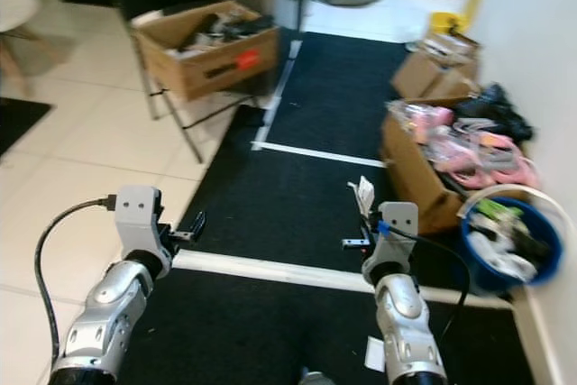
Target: Picking trash to rubbish bin
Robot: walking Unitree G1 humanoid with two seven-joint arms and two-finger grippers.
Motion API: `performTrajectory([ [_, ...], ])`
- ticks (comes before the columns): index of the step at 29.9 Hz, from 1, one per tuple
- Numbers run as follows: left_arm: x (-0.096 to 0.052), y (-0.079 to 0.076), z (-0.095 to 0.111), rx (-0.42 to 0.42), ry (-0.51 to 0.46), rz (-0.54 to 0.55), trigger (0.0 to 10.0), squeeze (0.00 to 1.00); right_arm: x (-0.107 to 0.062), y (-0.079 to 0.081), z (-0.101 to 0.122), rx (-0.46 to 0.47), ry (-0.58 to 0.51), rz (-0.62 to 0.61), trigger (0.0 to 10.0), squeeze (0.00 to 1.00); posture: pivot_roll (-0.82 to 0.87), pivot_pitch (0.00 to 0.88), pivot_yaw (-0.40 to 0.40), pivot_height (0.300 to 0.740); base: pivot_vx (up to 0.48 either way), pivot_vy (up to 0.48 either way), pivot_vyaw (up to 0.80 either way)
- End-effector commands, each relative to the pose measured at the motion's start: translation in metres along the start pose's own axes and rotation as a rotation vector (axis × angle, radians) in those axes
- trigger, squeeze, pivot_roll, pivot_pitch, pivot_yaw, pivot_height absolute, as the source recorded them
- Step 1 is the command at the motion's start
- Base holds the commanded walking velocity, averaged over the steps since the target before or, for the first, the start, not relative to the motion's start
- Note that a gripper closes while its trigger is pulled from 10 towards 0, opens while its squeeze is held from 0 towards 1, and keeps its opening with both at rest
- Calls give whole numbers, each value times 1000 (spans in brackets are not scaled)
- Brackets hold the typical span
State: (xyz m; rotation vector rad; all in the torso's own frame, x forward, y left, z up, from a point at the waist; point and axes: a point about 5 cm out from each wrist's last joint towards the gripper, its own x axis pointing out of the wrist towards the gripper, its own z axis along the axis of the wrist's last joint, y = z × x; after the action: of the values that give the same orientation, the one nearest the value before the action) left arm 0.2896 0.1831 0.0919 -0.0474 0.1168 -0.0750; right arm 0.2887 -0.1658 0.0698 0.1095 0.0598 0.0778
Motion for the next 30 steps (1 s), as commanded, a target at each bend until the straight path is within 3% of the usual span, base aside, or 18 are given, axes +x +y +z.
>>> performTrajectory([
  [1,-2,1,-5,-10,22,11,10000,0,-2,-3,-5,-3,16,-8,10000,0,29,130,14,740,0,0,-800],
  [5,-1,-1,-4,-6,10,0,10000,0,-2,-3,-4,5,14,-12,10000,0,30,123,11,740,0,0,-747],
  [21,-1,-5,-5,29,11,-10,10000,0,0,2,-8,-6,35,19,10000,0,37,120,9,740,0,0,0],
  [30,0,-6,-3,50,1,-19,10000,0,2,2,-9,-16,38,19,10000,0,34,128,11,740,247,0,0],
])
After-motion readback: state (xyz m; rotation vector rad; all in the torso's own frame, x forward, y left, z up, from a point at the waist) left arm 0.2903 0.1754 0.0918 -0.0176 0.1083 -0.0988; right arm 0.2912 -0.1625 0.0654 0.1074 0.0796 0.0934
